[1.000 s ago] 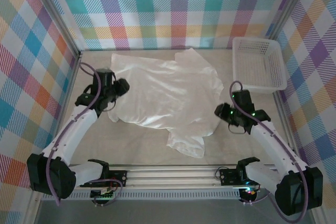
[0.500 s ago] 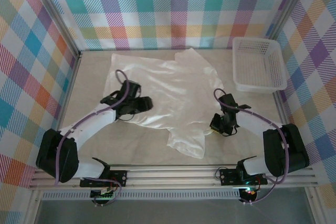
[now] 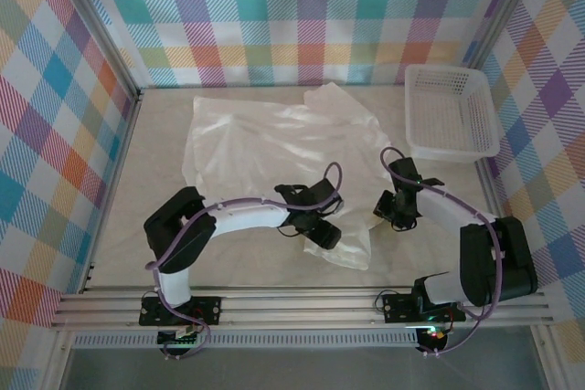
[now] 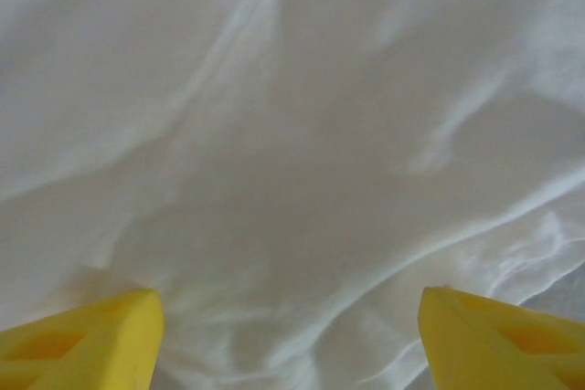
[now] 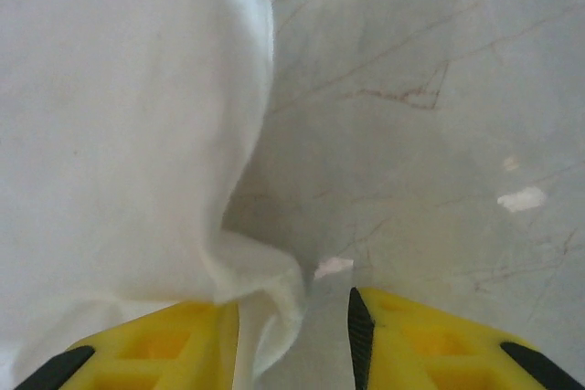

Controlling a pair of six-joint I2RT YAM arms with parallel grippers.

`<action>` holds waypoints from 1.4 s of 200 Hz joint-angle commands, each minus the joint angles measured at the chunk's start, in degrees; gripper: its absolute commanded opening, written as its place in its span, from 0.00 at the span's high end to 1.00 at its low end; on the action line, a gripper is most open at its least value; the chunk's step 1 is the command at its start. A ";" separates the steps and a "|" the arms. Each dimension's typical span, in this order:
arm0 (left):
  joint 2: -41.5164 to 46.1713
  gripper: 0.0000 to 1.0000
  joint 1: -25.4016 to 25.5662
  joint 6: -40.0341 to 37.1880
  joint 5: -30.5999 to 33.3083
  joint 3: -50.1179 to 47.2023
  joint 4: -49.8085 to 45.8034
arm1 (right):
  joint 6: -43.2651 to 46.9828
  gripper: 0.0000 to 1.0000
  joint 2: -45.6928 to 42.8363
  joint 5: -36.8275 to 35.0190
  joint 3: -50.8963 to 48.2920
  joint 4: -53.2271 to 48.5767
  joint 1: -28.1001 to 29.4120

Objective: Fold the inside-out t-shirt

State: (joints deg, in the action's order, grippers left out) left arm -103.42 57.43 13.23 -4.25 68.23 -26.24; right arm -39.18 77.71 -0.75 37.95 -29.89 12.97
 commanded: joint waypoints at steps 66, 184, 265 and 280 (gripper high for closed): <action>32.08 0.24 -20.74 15.25 14.45 -17.44 0.21 | -1.97 1.00 1.28 1.39 -0.16 3.00 -0.19; 20.19 0.52 -36.55 27.35 23.10 -18.18 -17.58 | -1.44 1.00 -6.08 1.85 1.41 1.12 -0.23; 20.32 0.60 -40.44 23.68 21.79 -18.92 -12.82 | -1.10 1.00 -5.54 2.50 1.43 0.95 -0.27; 20.68 0.58 -40.73 23.15 19.49 -19.56 -10.52 | -0.95 1.00 -5.51 2.51 1.34 0.99 -0.23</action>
State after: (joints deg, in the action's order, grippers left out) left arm -84.84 17.80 37.91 17.32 49.84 -40.27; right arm -41.15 71.64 0.73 38.04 -28.14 12.69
